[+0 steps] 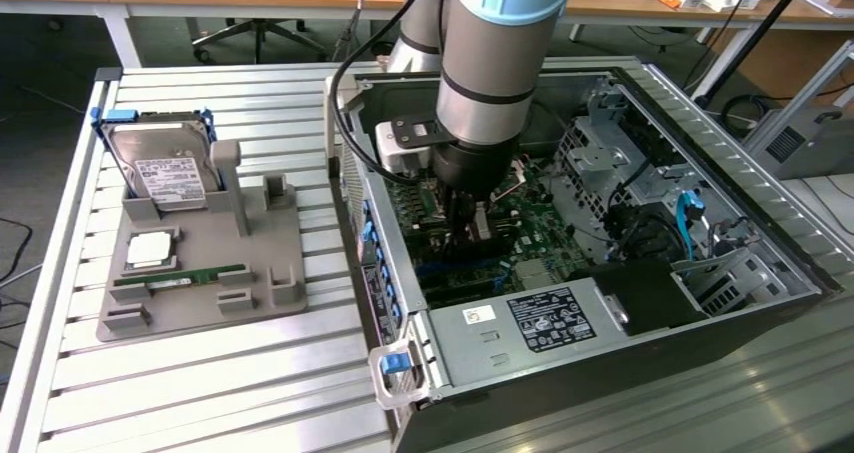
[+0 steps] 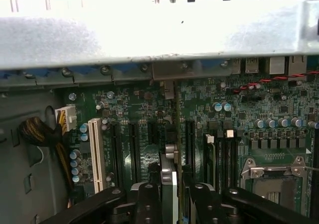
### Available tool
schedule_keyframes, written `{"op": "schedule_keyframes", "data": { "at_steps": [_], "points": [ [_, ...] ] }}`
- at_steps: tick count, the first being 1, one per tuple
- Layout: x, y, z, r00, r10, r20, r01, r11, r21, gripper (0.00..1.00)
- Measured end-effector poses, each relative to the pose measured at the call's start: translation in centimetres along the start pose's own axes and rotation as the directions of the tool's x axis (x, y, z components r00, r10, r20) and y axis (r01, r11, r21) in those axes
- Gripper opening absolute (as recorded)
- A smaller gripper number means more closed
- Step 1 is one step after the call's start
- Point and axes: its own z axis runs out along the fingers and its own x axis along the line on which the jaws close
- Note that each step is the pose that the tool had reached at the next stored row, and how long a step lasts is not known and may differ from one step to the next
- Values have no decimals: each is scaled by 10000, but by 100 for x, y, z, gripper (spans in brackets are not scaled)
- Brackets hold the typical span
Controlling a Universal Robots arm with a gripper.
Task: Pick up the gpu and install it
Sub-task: 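Insert the gpu into the slot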
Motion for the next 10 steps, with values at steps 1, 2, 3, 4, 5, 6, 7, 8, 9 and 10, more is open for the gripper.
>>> {"op": "schedule_keyframes", "data": {
  "at_steps": [1, 2, 3, 4, 5, 6, 7, 8, 9, 10],
  "points": [
    [0, 0, 0, 10000, -18, 0, 18, 10000, 0, 27],
    [0, 0, 0, 10000, -34, -1, 34, 10000, 0, 27],
    [0, 0, 0, 10000, -51, -2, 51, 10000, 1, 27],
    [0, 0, 0, 10000, -67, -2, 67, 10000, 1, 27],
    [0, 0, 0, 10000, -81, -2, 81, 10000, 1, 27],
    [0, 0, 0, 10000, -92, -2, 92, 10000, 1, 27],
    [0, 0, 1, 9999, -104, -1, 104, 9999, 1, 27],
    [0, 0, 1, 9999, -131, -2, 131, 9999, 2, 27],
    [0, 0, 1, 9999, -157, -4, 157, 9999, 3, 27],
    [0, 0, 1, 9998, -174, -5, 174, 9998, 3, 27]
  ]
}}
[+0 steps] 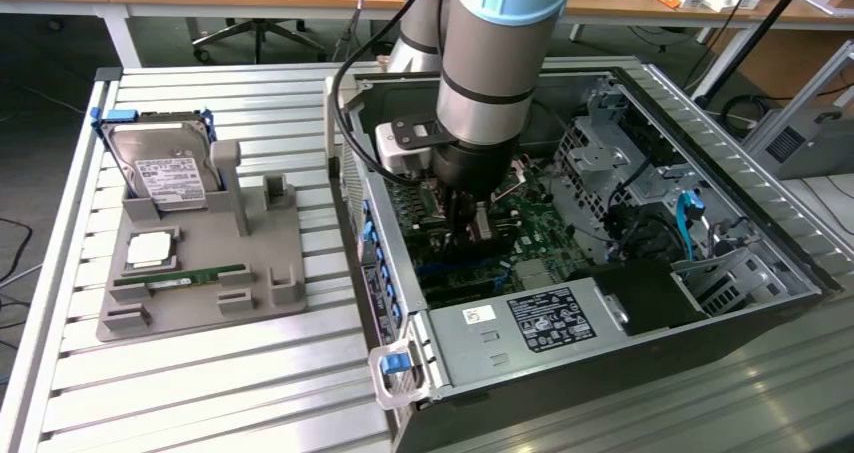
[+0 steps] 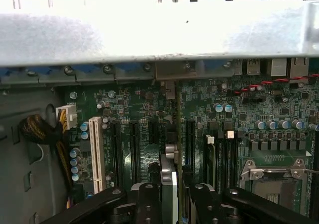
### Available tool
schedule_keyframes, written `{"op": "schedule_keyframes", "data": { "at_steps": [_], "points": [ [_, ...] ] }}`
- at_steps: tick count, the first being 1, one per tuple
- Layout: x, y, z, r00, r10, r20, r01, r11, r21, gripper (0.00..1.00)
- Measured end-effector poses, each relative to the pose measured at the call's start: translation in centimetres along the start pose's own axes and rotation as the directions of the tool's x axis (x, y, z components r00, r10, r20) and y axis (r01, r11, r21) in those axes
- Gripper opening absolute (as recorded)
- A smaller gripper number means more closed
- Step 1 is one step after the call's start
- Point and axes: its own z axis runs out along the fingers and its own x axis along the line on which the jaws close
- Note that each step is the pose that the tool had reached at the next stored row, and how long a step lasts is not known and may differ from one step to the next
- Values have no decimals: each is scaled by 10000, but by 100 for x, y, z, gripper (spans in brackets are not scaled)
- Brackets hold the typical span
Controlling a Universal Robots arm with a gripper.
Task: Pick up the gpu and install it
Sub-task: 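Insert the gpu into the slot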
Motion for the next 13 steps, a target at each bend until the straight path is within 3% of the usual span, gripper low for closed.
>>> {"op": "schedule_keyframes", "data": {
  "at_steps": [13],
  "points": [
    [-1, -19, 14, 10000, -86, 1, 86, 10000, 2, 27]
  ]
}}
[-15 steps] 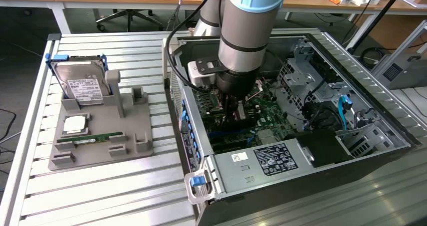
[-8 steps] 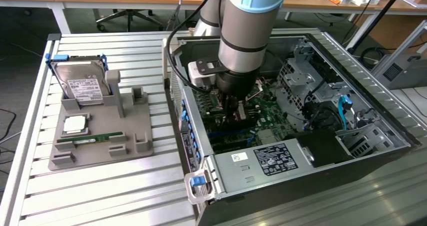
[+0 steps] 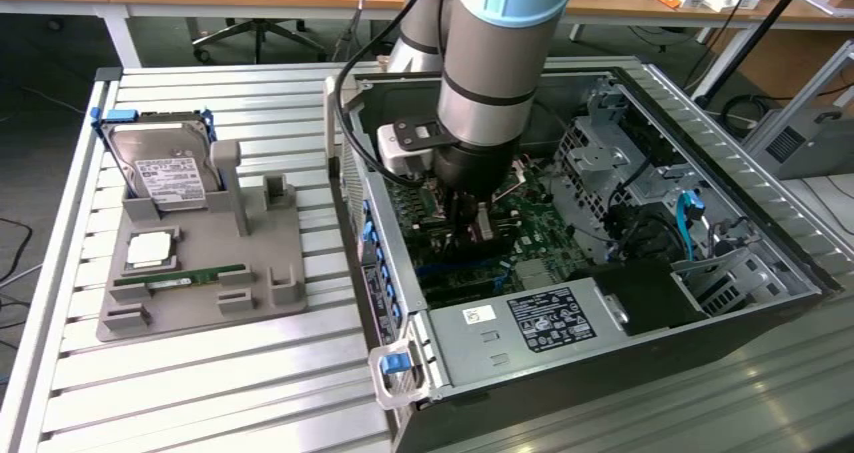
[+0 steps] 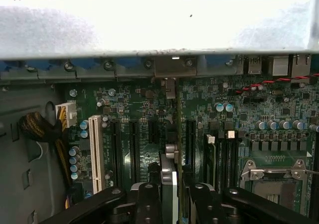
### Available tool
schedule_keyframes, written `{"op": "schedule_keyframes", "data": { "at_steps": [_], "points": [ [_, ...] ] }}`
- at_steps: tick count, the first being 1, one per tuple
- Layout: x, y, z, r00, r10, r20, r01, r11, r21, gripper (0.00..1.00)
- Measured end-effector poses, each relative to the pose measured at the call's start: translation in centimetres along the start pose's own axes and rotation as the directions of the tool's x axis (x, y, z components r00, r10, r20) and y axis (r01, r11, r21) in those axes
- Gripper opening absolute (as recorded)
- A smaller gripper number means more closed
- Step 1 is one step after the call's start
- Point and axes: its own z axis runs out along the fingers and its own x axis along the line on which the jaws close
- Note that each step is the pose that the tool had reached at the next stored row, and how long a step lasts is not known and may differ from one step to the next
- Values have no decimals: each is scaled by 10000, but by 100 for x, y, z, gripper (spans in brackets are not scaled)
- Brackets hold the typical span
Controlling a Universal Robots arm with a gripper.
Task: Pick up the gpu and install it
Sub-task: 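Insert the gpu into the slot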
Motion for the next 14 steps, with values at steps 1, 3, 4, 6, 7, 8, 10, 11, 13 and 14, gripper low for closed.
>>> {"op": "schedule_keyframes", "data": {
  "at_steps": [1, 3, 4, 6, 7, 8, 10, 11, 13, 14],
  "points": [
    [0, -2, 1, 10000, -8, 1, 8, 10000, 1, 27],
    [0, -3, 2, 10000, -15, 0, 15, 10000, 0, 27],
    [-1, -3, 2, 10000, -15, 0, 15, 10000, 0, 27],
    [-1, -3, 4, 10000, -15, 0, 15, 10000, 0, 27],
    [-1, -3, 11, 10000, -15, 1, 15, 10000, 1, 27],
    [-1, -3, 19, 10000, -15, 1, 15, 10000, 1, 27],
    [-1, -2, 27, 10000, -15, -1, 15, 10000, -1, 27],
    [-1, -2, 28, 10000, -15, 0, 15, 10000, 0, 27],
    [-1, -2, 29, 10000, -15, 0, 15, 10000, 0, 27],
    [-1, -2, 30, 10000, -15, 0, 15, 10000, 0, 27]
  ]
}}
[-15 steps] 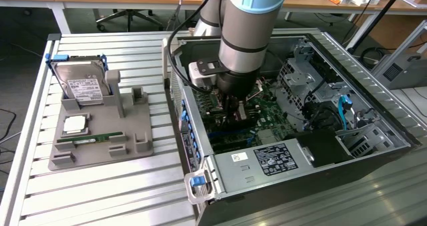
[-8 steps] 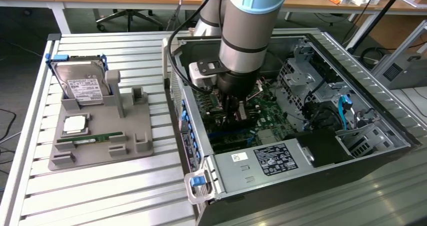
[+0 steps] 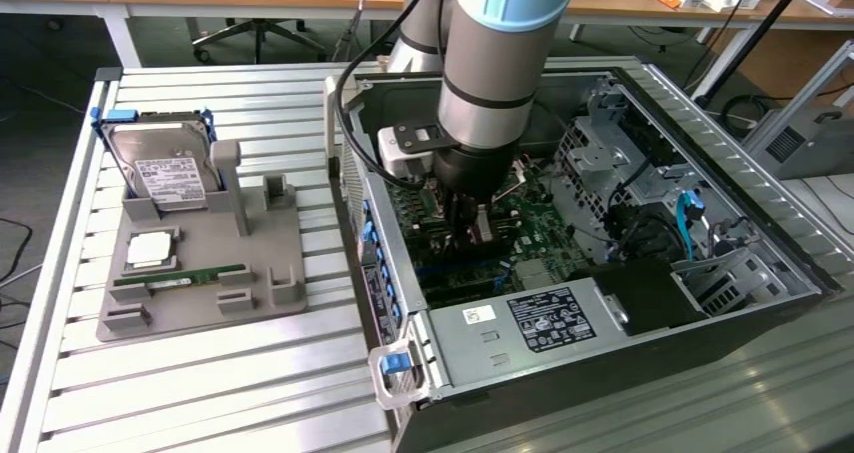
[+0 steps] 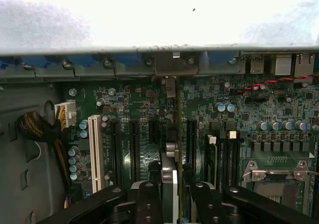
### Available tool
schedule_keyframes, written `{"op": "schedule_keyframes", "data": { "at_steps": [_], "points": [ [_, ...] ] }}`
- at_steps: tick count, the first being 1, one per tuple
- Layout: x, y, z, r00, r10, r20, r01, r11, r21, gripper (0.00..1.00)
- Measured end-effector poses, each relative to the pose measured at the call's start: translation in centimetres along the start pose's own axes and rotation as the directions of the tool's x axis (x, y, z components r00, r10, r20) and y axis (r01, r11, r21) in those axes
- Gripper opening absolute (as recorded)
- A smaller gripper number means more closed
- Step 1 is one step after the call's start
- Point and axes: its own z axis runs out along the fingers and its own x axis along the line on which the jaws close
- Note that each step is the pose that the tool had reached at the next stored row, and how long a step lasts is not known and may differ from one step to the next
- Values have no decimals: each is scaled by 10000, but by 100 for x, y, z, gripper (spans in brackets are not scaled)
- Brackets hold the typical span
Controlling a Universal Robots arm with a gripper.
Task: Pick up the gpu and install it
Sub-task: 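Insert the gpu into the slot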
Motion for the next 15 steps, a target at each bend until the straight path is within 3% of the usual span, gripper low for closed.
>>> {"op": "schedule_keyframes", "data": {
  "at_steps": [12, 14, 15],
  "points": [
    [-1, 1, 26, 10000, 0, 0, 0, 10000, 0, 27],
    [0, 1, 26, 10000, 0, 1, 0, 10000, 1, 28],
    [0, 1, 26, 10000, 0, 0, 0, 10000, 3, 34]
  ]
}}
